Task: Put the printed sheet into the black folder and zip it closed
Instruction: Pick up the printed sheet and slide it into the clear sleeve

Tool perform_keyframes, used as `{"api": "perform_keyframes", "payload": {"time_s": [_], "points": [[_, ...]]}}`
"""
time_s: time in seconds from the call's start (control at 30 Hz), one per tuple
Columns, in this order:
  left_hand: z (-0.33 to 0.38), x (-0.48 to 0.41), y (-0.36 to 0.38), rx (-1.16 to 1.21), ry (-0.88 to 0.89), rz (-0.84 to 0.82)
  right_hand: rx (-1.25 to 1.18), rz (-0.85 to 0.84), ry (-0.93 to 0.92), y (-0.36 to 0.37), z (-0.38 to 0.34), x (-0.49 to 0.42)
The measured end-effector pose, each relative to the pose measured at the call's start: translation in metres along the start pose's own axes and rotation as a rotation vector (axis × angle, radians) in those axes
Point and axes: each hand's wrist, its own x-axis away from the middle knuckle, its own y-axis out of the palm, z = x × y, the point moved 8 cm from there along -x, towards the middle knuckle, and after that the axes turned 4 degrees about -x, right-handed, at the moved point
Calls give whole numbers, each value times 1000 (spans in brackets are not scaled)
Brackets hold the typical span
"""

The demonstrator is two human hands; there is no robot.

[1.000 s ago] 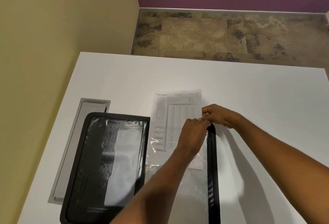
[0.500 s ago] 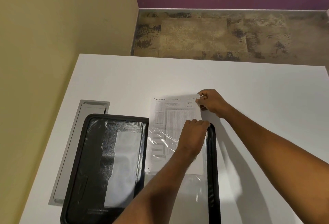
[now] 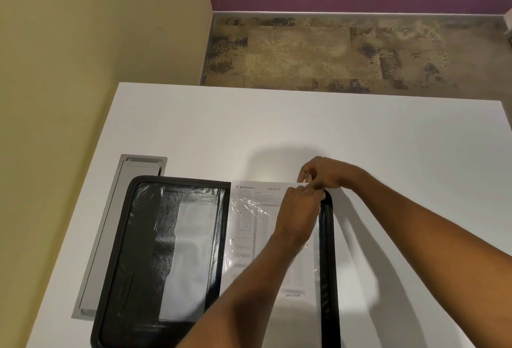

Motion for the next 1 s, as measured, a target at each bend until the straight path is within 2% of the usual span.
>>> {"api": "perform_keyframes", "payload": {"time_s": [0.1,0.17,0.43,0.6,0.7,1.0], "points": [[0,1,-4,27,-20,24,-145,70,-77,-7,-15,0],[1,2,-6,33,-22,32,-82,54,-89,-6,-19,-2],[1,-1,-2,-39,12,81,-67,-25,73,8,-21,6],[-5,-6,11,-36,-41,19,-116,-103,169,26,-13,9],[-10,-6,19,-56,-66,0,-125,-121,153,32,-14,12],[-1,-5,7,-51,41,34,-224,-91,127,32,-7,25]]}}
